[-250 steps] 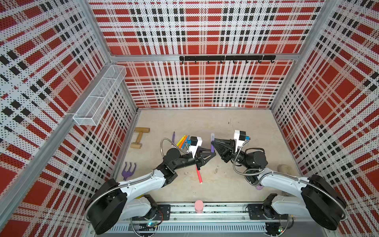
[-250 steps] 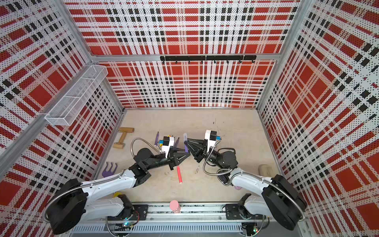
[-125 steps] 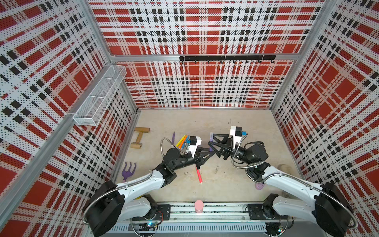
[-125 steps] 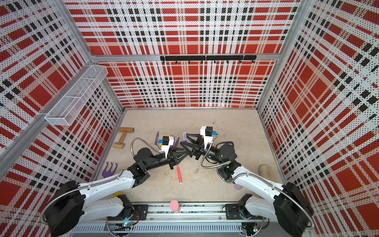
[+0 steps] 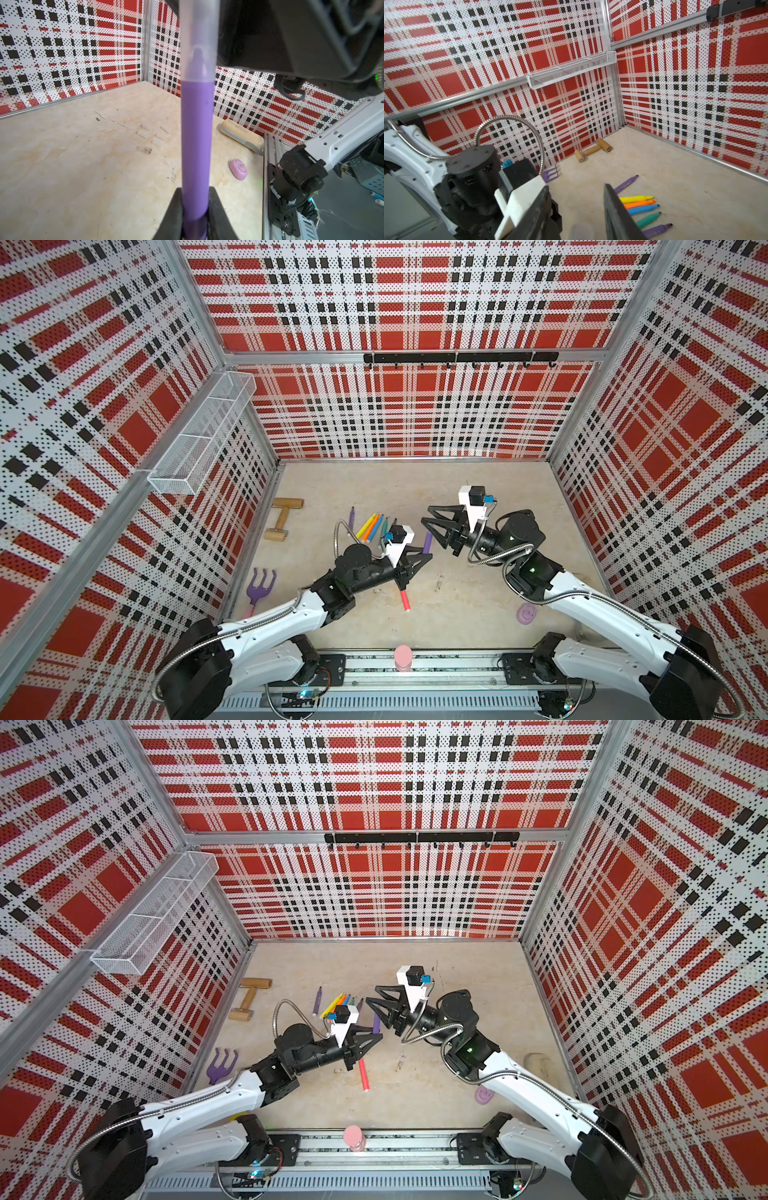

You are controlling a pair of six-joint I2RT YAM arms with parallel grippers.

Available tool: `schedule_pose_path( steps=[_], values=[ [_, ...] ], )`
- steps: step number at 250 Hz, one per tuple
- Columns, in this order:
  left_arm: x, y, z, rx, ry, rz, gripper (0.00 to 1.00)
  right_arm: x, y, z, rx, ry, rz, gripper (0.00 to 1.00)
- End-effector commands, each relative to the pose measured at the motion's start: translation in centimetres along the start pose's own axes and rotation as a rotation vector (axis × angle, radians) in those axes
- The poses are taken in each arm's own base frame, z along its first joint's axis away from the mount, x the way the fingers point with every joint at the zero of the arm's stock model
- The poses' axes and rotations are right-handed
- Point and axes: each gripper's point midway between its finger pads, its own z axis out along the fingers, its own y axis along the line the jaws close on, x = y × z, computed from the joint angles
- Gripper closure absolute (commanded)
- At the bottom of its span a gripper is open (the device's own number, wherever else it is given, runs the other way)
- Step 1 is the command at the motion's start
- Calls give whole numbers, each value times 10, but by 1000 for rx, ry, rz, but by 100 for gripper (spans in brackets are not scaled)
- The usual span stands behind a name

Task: Remove pen caps from pens
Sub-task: Open the pen cap on the pen.

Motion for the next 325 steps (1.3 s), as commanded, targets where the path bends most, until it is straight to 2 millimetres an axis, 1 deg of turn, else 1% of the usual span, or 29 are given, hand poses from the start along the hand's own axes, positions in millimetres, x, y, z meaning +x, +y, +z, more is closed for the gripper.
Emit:
schedule_pose_path(
  steps=[1, 24, 56, 72, 112, 144, 169, 203, 216, 271, 292, 325],
  values=[
    [-21, -1, 1, -16, -41, 36, 100, 3, -6, 2, 26, 22, -12, 62],
    [-25, 1, -1, -33, -52, 39, 100, 5, -6, 1, 29, 36, -14, 60],
    [-28, 0, -2, -29, -60, 42, 100, 7, -7, 0, 35, 43, -16, 53],
    [-27, 0, -2, -30, -60, 43, 100, 8, -8, 0, 41, 43, -13, 53],
    [-21, 1, 0, -30, -44, 41, 100, 12, -11, -2, 41, 29, 2, 60],
    [-21, 1, 1, -27, -42, 41, 100, 8, -13, -3, 51, 14, 6, 61],
    [-21, 2, 1, -35, -43, 44, 100, 6, -14, -3, 57, 7, 7, 64],
    [-22, 2, 0, -38, -45, 44, 100, 6, -12, -4, 44, 9, 7, 64],
    [-22, 3, 0, -40, -45, 43, 100, 7, -12, -4, 44, 11, 9, 68],
    [-21, 4, 1, -46, -42, 44, 100, 6, -10, -4, 32, 13, 1, 99],
    [-17, 5, 3, -46, -31, 41, 100, 2, -9, -5, 30, 2, -5, 100],
    [-3, 4, 3, -31, -1, 15, 100, -11, -4, -9, 11, -44, -14, 100]
  ],
)
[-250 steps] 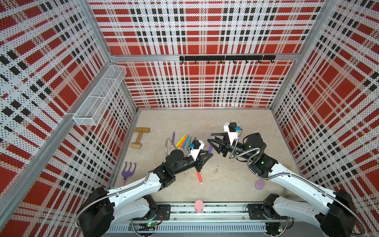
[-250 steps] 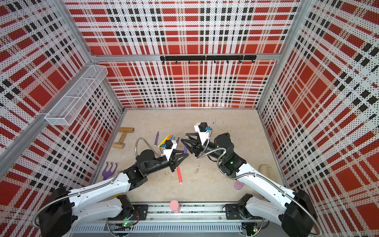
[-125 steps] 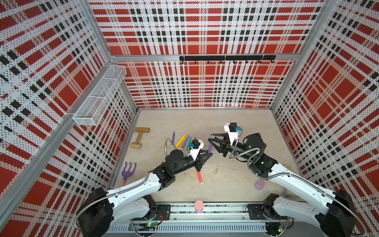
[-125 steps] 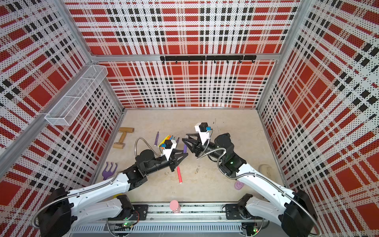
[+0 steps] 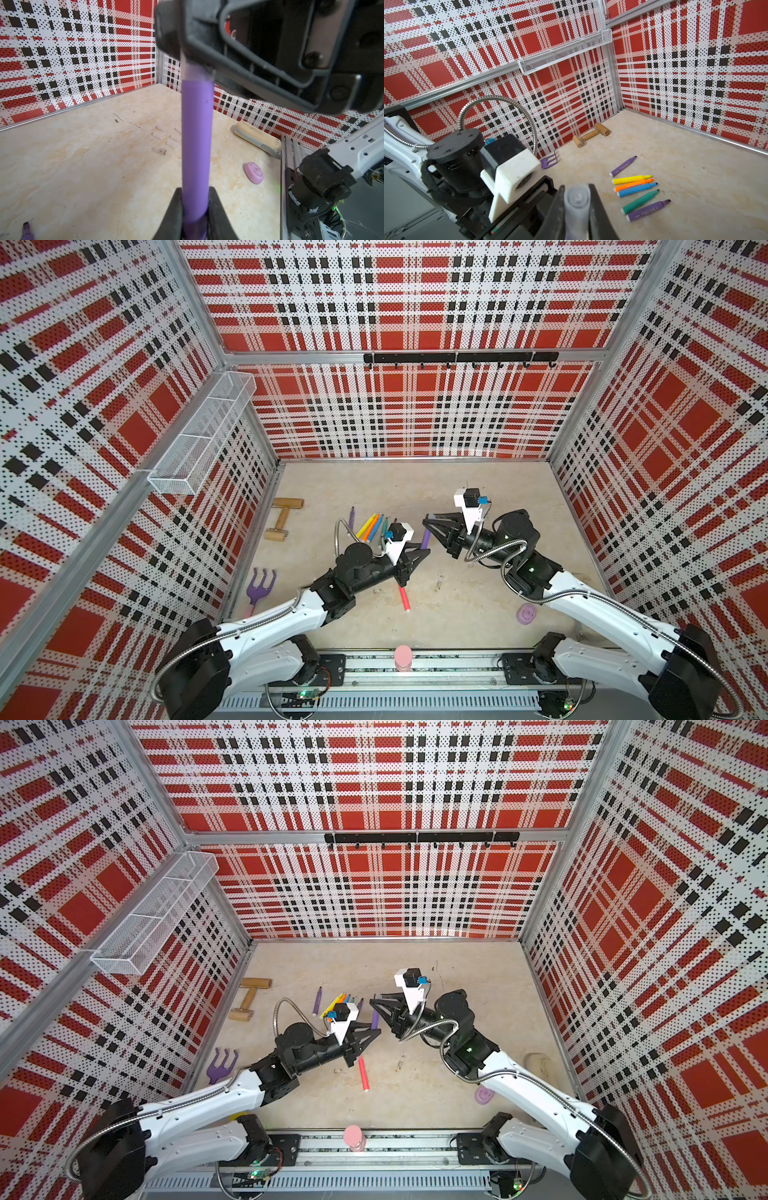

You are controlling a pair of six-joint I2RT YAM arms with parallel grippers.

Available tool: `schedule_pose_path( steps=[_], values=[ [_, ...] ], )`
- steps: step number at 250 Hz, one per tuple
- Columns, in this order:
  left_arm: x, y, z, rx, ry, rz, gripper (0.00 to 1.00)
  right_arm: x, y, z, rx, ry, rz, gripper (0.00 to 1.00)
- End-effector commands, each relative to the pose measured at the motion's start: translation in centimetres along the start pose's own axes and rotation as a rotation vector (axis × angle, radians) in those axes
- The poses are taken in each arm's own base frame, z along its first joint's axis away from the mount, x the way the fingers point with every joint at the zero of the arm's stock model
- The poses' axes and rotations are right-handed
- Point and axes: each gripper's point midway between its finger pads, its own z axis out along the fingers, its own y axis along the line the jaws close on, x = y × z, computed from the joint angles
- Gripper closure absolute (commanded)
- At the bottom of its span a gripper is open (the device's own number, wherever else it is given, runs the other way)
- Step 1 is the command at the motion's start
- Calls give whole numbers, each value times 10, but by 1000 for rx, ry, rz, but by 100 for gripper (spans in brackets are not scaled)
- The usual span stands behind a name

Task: Remove pen caps from pens
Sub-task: Open the pen cap on the pen.

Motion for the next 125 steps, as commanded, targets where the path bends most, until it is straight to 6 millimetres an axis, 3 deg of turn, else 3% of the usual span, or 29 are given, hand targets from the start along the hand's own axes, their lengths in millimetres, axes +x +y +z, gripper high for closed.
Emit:
schedule_pose_path(
  steps=[1, 88, 125],
  values=[
    [3, -6, 2, 30, 8, -6, 100, -30, 6, -10, -13, -110, -51, 100],
    [36, -9, -8, 40, 38, -87, 100, -84, 1, -32, -33, -298, -21, 100],
    [53, -9, -6, 31, 70, -109, 100, -99, -12, -37, 61, -344, -8, 100]
  ],
)
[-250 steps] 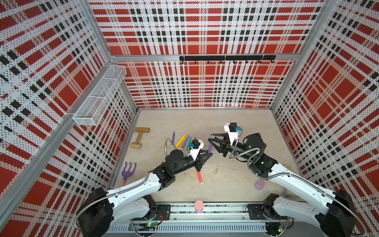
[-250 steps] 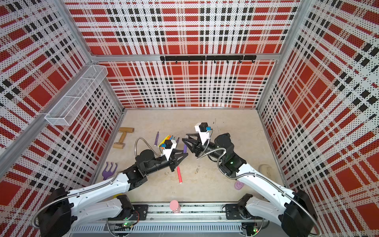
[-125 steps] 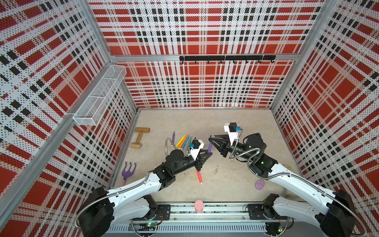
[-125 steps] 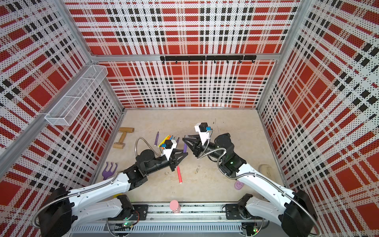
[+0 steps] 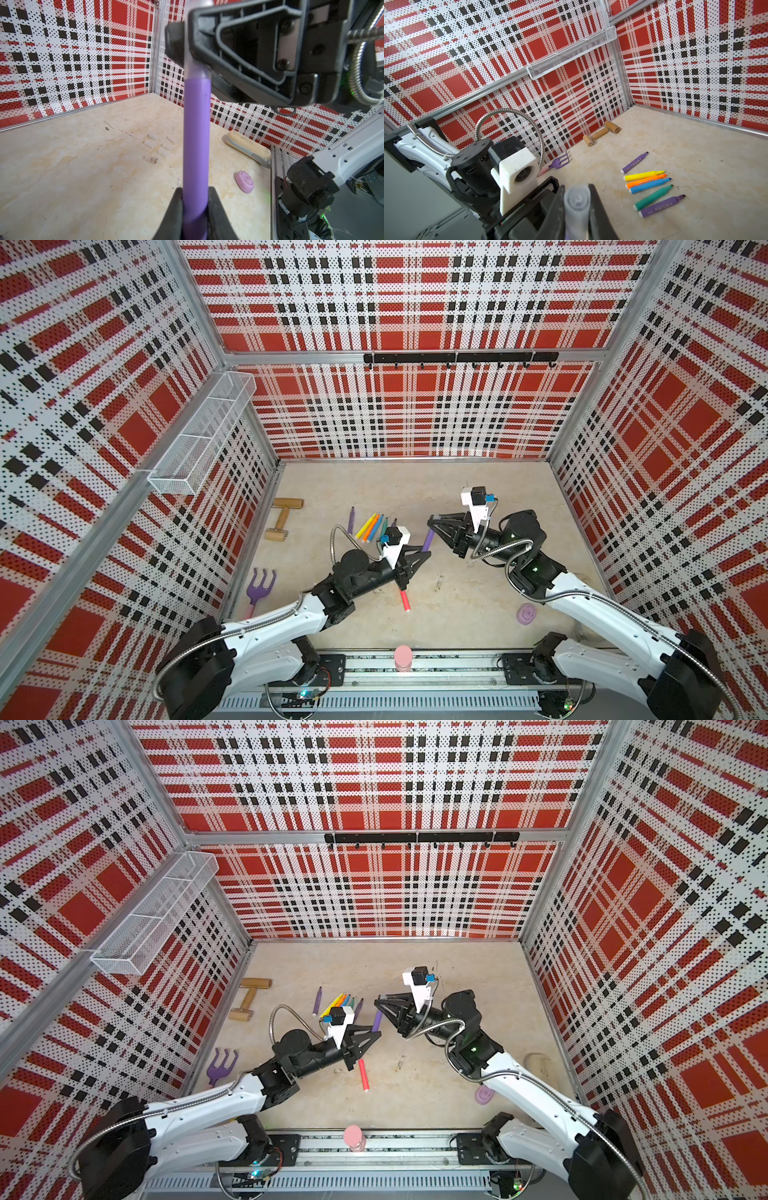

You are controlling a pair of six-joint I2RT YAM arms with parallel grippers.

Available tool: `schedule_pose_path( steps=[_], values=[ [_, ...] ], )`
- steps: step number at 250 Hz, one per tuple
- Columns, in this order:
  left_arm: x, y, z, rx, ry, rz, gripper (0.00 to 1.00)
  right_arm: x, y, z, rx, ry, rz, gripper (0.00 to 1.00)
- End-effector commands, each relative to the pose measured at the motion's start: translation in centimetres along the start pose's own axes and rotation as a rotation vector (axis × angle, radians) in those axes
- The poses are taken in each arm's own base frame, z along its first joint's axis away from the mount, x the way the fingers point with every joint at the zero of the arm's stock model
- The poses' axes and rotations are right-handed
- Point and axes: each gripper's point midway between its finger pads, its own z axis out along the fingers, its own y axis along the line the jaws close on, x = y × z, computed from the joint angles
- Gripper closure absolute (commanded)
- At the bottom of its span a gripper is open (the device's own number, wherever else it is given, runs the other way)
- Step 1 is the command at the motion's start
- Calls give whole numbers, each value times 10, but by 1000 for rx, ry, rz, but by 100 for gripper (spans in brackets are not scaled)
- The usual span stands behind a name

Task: Remove pen caps from pens
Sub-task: Open the pen cap on the pen.

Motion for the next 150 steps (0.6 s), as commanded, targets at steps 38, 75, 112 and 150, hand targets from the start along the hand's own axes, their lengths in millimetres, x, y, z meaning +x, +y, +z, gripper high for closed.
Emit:
schedule_pose_path(
  steps=[38, 75, 112, 150],
  values=[
    [70, 1, -3, -20, 172, -99, 100, -117, 1, -38, 148, -414, -117, 100],
    [87, -5, 2, 6, 186, -144, 100, -131, 1, -50, 199, -472, -159, 100],
    [100, -16, 12, 48, 209, -193, 100, -138, -1, -55, 251, -481, -221, 100],
    [109, -22, 22, 64, 227, -207, 100, -143, 2, -60, 264, -487, -250, 100]
  ],
)
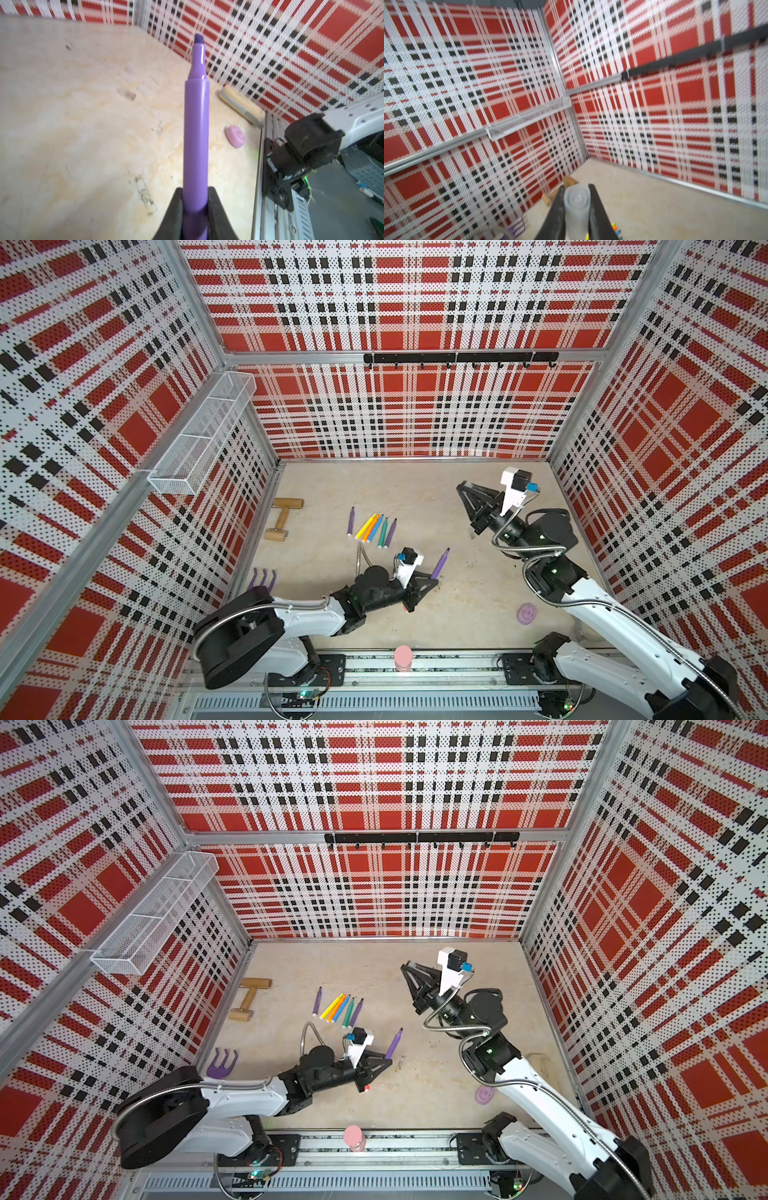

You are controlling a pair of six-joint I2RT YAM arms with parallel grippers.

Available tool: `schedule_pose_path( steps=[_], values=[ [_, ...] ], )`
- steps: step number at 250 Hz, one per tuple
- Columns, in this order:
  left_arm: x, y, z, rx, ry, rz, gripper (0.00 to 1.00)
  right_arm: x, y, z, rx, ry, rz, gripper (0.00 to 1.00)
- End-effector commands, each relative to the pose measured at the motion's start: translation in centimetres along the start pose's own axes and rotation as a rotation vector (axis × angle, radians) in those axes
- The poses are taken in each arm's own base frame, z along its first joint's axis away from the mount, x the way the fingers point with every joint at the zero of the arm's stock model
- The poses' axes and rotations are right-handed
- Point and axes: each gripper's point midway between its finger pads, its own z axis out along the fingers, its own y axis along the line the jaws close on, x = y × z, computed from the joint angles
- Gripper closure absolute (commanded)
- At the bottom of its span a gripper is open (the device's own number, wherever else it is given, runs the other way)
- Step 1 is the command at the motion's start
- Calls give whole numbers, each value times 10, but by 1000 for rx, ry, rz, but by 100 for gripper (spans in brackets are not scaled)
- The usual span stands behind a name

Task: Remove pen caps from pens
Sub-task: Open the pen cap on the pen, then place the pen cap to the middle-right of the table.

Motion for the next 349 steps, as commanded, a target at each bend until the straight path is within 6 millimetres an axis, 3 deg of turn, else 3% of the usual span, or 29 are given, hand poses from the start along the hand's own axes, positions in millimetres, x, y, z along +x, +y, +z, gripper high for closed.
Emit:
schedule_pose_path(
  steps=[1, 34, 60, 77, 92, 130, 162, 183, 223, 249, 285, 349],
  values=[
    [-13, -14, 6, 51, -40, -16, 100, -39, 4, -4, 27, -126, -76, 100],
    [-22, -16, 4, 49, -73, -8, 100, -38, -8, -12, 110, -104, -93, 100],
    [-38, -16, -5, 22, -115, 14, 100, -19, -45, -19, 323, 22, -141, 100],
    [-52, -11, -15, -23, -148, 28, 100, 6, -80, -25, 508, 175, -207, 100],
    [-66, -4, -28, -72, -184, 32, 100, 42, -109, -32, 640, 338, -251, 100],
    [-102, 15, -66, -200, -275, 27, 100, 125, -154, -50, 791, 662, -314, 100],
    [-119, 19, -88, -240, -299, 47, 100, 159, -212, -84, 991, 882, -358, 100],
    [-122, 20, -99, -258, -306, 64, 100, 184, -241, -104, 1005, 978, -280, 100],
    [-117, 30, -111, -295, -318, 60, 100, 223, -257, -111, 917, 1053, -168, 99],
    [-114, 36, -111, -300, -310, 45, 100, 237, -266, -115, 926, 1119, -177, 95],
    [-112, 37, -109, -293, -296, 43, 100, 238, -293, -133, 1023, 1154, -179, 93],
    [-107, 37, -107, -282, -276, 53, 100, 238, -322, -129, 1072, 1144, -195, 92]
  ],
)
